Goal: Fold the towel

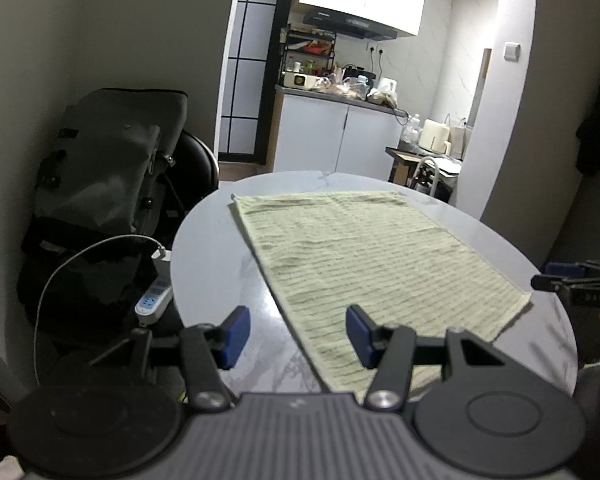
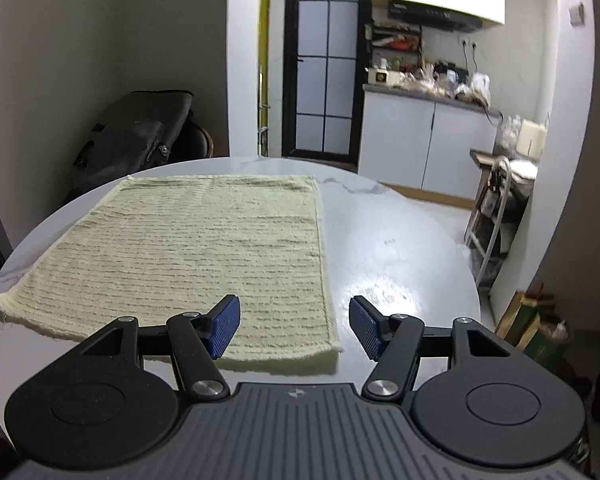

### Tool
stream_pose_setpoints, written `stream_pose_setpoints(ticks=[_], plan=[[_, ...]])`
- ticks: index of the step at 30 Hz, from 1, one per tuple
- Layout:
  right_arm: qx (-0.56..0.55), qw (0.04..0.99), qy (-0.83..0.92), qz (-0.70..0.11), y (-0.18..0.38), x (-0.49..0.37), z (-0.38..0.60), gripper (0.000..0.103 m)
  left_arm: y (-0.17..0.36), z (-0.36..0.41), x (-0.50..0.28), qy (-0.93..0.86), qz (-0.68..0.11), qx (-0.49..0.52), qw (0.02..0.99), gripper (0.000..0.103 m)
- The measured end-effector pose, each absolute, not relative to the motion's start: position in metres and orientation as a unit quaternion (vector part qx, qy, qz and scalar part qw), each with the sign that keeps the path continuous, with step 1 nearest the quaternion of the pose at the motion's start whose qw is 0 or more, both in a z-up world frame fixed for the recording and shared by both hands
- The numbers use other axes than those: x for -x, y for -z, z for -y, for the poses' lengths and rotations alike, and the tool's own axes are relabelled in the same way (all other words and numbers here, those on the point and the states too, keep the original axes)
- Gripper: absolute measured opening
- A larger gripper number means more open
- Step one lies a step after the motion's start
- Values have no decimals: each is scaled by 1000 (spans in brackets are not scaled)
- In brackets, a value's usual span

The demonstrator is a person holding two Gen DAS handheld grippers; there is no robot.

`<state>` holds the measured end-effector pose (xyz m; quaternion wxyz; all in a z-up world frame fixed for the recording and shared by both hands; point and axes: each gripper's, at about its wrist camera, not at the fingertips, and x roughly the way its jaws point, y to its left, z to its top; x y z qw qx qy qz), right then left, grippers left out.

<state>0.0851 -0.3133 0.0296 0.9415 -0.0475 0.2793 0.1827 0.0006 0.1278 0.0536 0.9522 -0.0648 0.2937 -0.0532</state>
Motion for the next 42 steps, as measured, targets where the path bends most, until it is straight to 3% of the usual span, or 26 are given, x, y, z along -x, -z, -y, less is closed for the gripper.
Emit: stream_pose_setpoints(ticks=[33, 36, 39, 42], plan=[[65, 906, -223, -354, -8, -108, 293, 65, -21, -67, -5, 37, -330, 4, 943, 55], [62, 905, -223, -357, -8, -110, 294, 65, -20, -64, -2, 29, -326, -4, 945, 48], [49, 908, -218, -355, -10, -111, 301, 65, -19, -61, 3, 25, -318, -1, 948, 28], [44, 912, -207, -352, -11, -112, 305, 65, -19, -59, 4, 21, -311, 8, 950, 22]])
